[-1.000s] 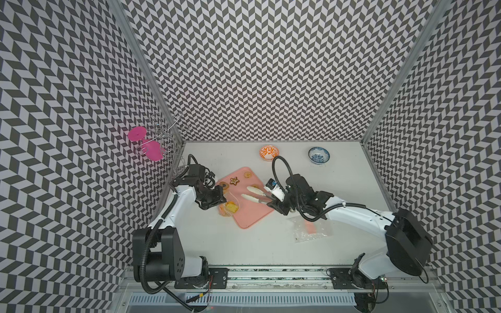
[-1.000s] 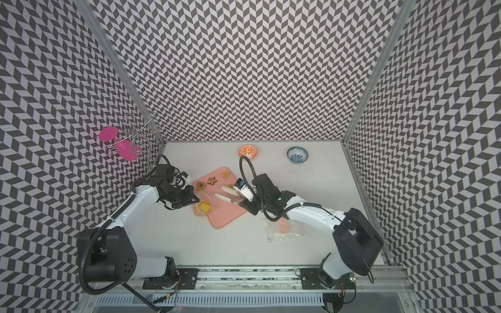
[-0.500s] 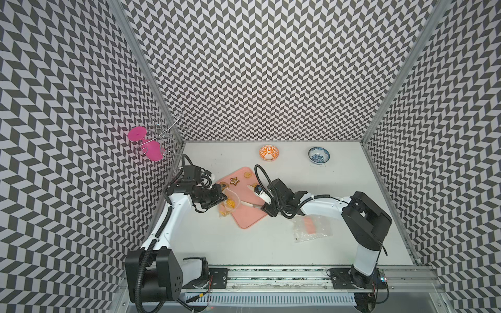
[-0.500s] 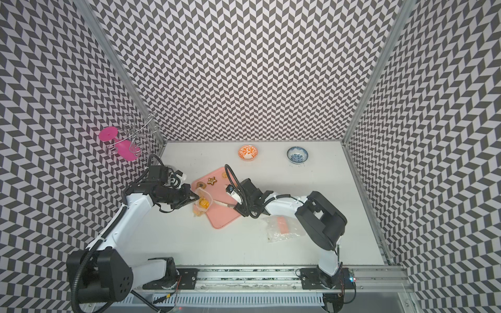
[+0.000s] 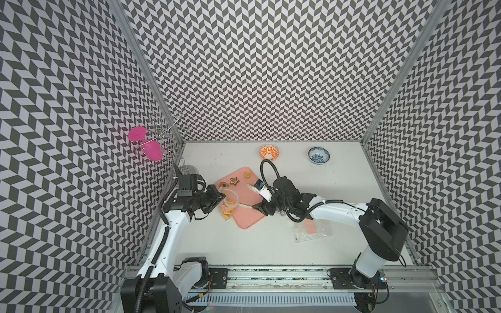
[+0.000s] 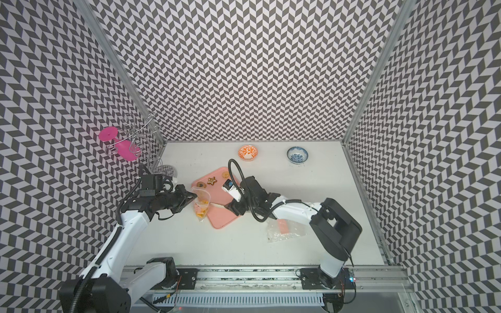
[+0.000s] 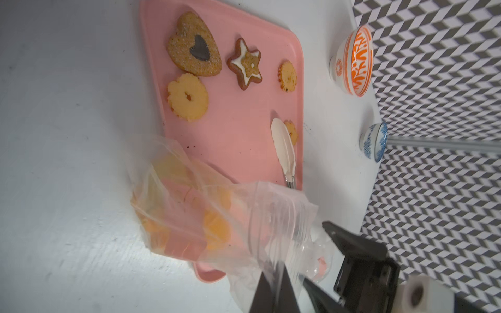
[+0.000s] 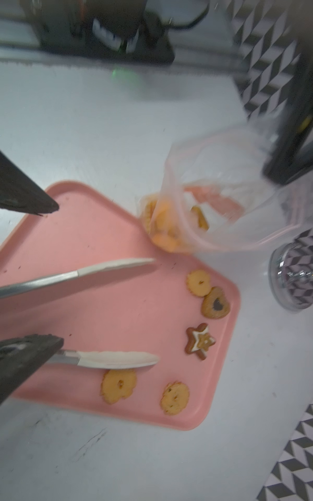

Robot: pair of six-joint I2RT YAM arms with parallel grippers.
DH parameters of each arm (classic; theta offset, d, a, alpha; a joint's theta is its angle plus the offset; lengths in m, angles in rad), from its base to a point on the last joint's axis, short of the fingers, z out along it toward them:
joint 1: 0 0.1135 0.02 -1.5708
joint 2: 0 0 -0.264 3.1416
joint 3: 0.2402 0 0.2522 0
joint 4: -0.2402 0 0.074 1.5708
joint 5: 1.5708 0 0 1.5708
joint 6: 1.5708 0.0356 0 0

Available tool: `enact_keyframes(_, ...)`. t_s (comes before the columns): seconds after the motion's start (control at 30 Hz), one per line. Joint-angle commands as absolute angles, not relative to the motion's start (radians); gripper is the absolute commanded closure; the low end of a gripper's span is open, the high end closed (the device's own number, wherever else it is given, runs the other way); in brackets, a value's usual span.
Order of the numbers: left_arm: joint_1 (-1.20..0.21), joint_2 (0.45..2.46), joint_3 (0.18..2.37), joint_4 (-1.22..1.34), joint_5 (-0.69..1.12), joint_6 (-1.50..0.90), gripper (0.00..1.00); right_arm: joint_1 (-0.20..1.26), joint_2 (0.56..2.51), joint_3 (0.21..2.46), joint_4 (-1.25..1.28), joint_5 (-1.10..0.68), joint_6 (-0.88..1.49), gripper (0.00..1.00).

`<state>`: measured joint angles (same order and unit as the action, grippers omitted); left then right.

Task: Put the cookies into a resealable bag to prevent moisture
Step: Adjust the ziploc bag at the center of the board.

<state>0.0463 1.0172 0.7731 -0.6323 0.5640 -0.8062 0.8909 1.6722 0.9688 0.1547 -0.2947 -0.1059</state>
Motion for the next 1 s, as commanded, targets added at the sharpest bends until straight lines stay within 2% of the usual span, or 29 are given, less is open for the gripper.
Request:
enact_keyframes(0.0, 0.049, 0.947, 0.699, -0.487, 0.598, -1.005, 1.0, 0.95, 1.677, 0.908, 0.426, -0.436, 0.027, 0.35)
enact_keyframes(0.3, 0.043, 0.915, 0.675, -0.548, 0.574, -1.008, 1.0, 0.996, 1.882, 1.059, 0.544, -0.406, 0.046, 0.46)
enact_keyframes(0.47, 0.044, 0.917, 0.696, -0.571, 0.544, -0.983, 1.0, 0.995, 1.929, 1.116, 0.545, -0.414, 0.072, 0.53)
enact_keyframes(0.73, 0.044, 0.921, 0.692, -0.557, 0.545, -0.984, 1.0, 0.995, 1.94, 1.112, 0.534, -0.421, 0.072, 0.72)
enact_keyframes(0.97, 0.046, 0.92, 0.695, -0.556, 0.543, -0.983, 1.0, 0.997, 1.962, 1.13, 0.5, -0.405, 0.051, 0.73)
